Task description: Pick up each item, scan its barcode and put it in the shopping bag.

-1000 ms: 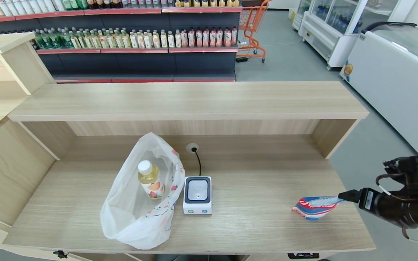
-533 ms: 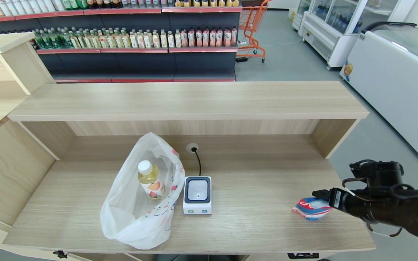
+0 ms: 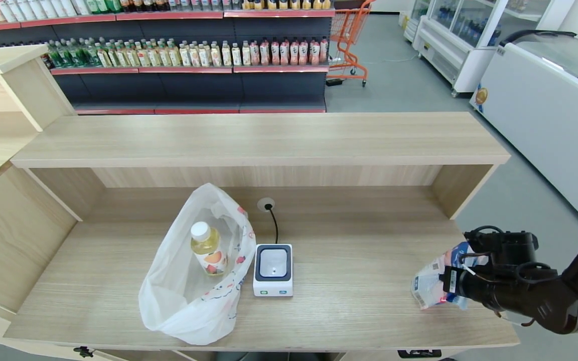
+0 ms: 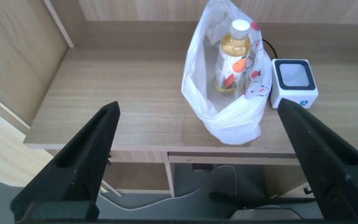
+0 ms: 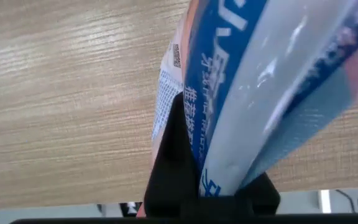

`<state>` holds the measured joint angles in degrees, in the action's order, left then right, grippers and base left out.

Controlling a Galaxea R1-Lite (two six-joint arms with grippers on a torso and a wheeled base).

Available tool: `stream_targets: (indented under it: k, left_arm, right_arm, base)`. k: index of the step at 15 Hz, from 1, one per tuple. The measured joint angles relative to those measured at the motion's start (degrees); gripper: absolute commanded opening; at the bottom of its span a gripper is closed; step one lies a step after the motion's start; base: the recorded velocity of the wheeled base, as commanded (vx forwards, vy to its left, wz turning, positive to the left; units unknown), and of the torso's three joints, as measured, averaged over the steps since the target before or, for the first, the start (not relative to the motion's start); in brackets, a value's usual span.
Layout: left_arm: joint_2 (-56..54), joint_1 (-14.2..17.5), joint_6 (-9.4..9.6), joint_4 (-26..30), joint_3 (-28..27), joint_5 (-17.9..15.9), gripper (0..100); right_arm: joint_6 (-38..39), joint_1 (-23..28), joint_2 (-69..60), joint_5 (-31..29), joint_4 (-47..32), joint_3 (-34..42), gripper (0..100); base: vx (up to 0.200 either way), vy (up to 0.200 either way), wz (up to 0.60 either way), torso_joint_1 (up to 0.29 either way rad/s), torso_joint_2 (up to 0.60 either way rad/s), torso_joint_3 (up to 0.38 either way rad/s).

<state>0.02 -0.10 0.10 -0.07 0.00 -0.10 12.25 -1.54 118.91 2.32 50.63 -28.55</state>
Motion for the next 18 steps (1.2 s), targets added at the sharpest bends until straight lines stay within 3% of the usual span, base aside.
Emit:
stream_targets:
  k: [5,7,9,15,16,18]
  left_arm:
    - [0.0,0.0,0.0,0.0,0.0,0.0,100]
    - [0.0,0.0,0.0,0.0,0.0,0.0,100]
    - [0.0,0.0,0.0,0.0,0.0,0.0,100]
    - [0.0,0.0,0.0,0.0,0.0,0.0,100]
    - [0.0,0.0,0.0,0.0,0.0,0.0,100]
    - [0.0,0.0,0.0,0.0,0.0,0.0,100]
  right_arm:
    - [-7.3,0.2,0.4,0.5,2.9,1.5,0]
    - [-7.7,0.1,-0.5,3.3,4.7,1.8,0]
    - [-7.8,0.4,-3.2,15.3,5.7,1.6,0]
    - [-6.6,2.9,-18.8,68.4,-0.5,0.2,0]
    - [-5.5,3.5,-21.6,74.9,-0.9,0.3,0]
    - [-3.5,3.8,-25.7,80.7,-1.3,0.4,0]
  base:
    - [0.0,0.0,0.0,0.0,0.0,0.0]
    - [0.0,0.0,0.0,0.0,0.0,0.0]
    - [0.0,0.0,0.0,0.0,0.0,0.0]
    - [0.0,0.0,0.0,0.0,0.0,0.0]
    - [0.0,0.0,0.0,0.0,0.0,0.0]
    - [0.0,0.0,0.0,0.0,0.0,0.0]
